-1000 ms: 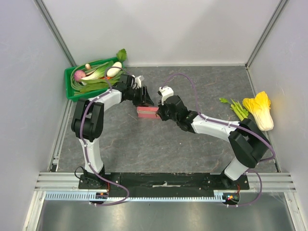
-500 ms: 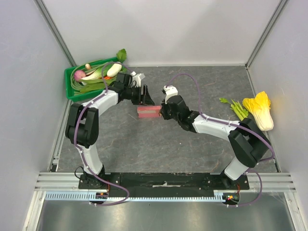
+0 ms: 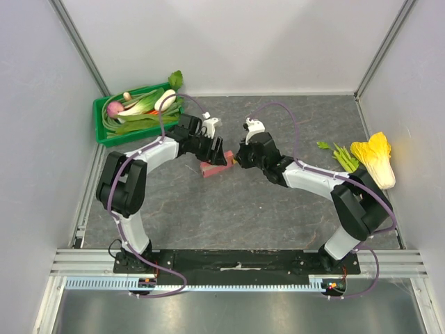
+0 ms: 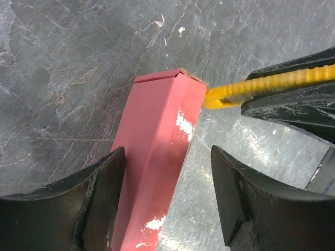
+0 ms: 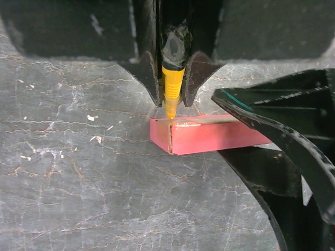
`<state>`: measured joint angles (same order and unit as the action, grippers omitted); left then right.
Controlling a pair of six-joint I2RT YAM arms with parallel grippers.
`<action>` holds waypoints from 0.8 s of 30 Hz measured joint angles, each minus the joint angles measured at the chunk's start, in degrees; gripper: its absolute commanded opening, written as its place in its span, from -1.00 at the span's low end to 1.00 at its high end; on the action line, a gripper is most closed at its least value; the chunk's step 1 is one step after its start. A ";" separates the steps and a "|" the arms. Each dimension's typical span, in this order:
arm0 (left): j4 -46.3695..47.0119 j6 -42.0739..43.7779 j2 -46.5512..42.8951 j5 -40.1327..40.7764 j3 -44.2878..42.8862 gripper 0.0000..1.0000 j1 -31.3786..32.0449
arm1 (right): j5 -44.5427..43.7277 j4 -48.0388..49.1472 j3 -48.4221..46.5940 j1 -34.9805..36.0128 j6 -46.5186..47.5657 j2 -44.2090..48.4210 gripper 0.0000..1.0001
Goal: Unpack the express box
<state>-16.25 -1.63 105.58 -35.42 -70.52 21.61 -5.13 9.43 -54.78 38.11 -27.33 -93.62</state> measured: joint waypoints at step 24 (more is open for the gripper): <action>-1.44 12.26 -1.27 19.17 1.95 -0.28 8.04 | 3.32 -0.17 1.95 -3.61 -3.61 1.86 -1.00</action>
<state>-17.69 10.63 104.31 -16.25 -68.58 29.65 -1.80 9.26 -52.84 34.50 -30.94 -91.77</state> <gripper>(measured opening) 0.401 0.146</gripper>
